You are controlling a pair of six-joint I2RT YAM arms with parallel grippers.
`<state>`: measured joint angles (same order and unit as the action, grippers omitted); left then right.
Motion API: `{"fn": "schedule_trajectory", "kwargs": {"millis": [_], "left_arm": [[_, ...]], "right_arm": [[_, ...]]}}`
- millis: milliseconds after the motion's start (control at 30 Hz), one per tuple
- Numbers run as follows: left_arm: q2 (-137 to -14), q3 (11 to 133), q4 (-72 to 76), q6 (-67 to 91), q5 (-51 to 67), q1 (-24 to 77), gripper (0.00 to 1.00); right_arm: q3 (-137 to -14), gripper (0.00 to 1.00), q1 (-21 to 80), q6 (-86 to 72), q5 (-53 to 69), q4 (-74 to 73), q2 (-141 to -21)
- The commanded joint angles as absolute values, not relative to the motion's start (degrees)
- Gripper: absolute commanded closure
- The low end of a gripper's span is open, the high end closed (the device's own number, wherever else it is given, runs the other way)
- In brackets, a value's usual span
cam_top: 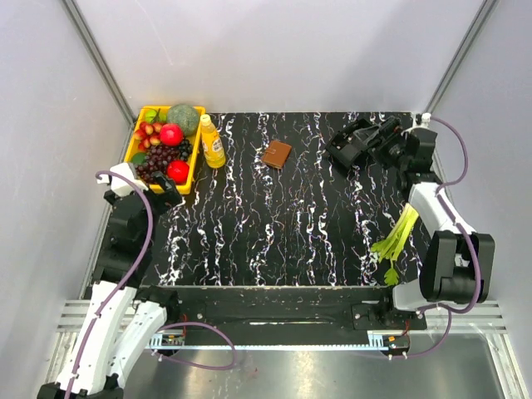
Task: Put the credit cards into the card holder
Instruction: Move the storage box to the center of the board.
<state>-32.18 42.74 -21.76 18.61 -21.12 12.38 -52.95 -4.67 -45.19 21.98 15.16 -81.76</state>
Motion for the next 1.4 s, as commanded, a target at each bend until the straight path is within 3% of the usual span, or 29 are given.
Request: {"fn": "schedule_trajectory", "kwargs": {"millis": [0,100,333,800,933,1367], "left_arm": [[-33.5,44.8,-22.4,27.4,-34.3,12.4,0.01],[-33.0,44.3,-26.3,32.1,-36.2,12.3,0.01],[-29.5,42.2,-24.2,26.7,-29.1,12.4,0.01],[-33.8,41.6,-23.8,25.5,-20.8,12.4,0.01],[-33.4,41.4,-23.8,25.1,-21.4,12.4,0.01],[-32.9,41.1,-24.2,25.0,-21.7,12.4,0.01]], "right_arm": [[-63.3,0.01,-4.7,-39.2,11.5,-7.4,-82.4],[-67.6,0.01,-4.7,-36.0,2.7,-16.6,-83.7],[-76.6,0.01,-3.5,-32.5,0.3,-25.2,-90.3],[-100.6,0.01,6.7,-20.3,10.2,-29.4,-110.2],[-110.1,0.01,6.9,-19.3,6.8,-33.7,-118.5],[-119.9,0.01,6.9,-12.2,11.6,-33.1,-132.4]]}}
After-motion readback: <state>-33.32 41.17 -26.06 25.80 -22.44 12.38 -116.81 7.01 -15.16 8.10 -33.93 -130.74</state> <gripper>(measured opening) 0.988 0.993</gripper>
